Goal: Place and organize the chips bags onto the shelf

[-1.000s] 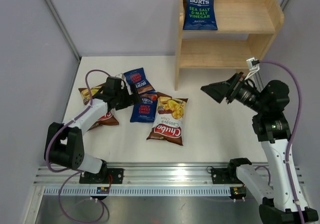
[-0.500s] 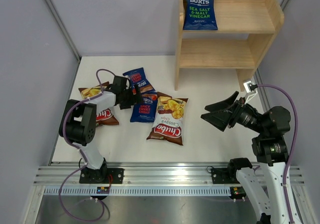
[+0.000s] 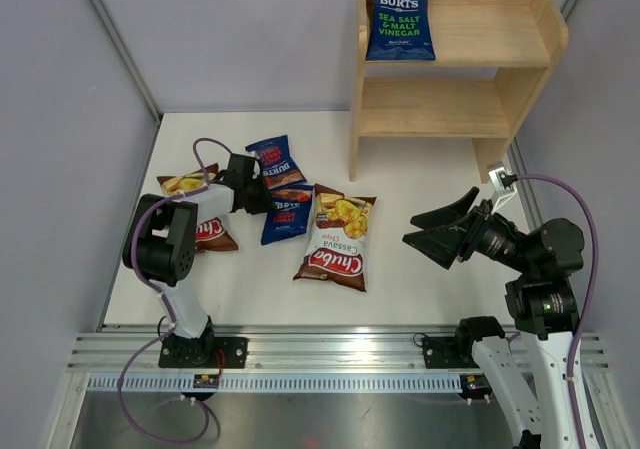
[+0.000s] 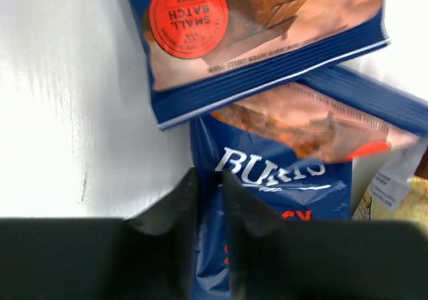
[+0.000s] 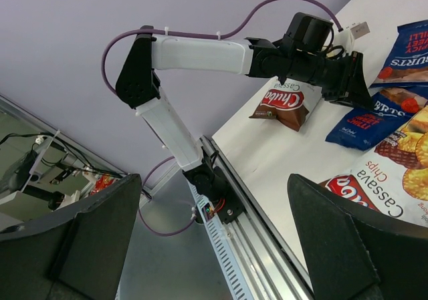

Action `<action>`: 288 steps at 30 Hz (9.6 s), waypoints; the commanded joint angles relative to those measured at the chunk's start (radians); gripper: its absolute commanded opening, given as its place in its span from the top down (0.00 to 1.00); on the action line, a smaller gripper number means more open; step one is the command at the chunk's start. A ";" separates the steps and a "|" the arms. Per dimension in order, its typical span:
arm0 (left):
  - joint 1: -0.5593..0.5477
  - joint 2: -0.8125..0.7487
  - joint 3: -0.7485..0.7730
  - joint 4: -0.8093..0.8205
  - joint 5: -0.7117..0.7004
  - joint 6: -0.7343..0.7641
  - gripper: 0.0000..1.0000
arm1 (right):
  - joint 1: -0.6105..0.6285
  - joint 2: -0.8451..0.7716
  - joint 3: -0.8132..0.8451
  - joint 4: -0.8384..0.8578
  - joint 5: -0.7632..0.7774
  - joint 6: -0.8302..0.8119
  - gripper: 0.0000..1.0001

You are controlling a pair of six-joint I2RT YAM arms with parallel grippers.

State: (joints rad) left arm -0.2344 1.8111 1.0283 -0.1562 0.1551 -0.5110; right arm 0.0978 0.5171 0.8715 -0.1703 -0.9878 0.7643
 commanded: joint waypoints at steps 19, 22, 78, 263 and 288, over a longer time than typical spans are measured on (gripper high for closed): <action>-0.080 -0.626 -0.251 0.032 -0.209 -0.201 1.00 | 0.002 0.030 -0.094 0.049 0.012 0.012 0.03; -0.083 -0.743 -0.232 -0.019 -0.235 -0.216 1.00 | 0.000 0.046 -0.123 0.075 0.012 0.020 0.03; -0.694 -1.072 -0.376 0.732 -0.678 -1.138 1.00 | 0.870 0.612 -0.289 1.436 1.052 -0.280 0.67; -0.306 -1.520 -0.251 -0.514 -0.109 0.163 0.01 | -0.044 1.361 1.612 -0.617 1.209 -0.049 0.11; -0.306 -1.544 -0.261 -0.506 -0.098 0.158 0.01 | -0.038 1.359 1.523 -0.520 1.239 0.082 0.57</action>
State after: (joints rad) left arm -0.5407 0.2802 0.7746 -0.7101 0.0315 -0.3481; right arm 0.0479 1.8515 2.3833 -0.7399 0.2260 0.8066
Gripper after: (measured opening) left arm 0.988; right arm 0.433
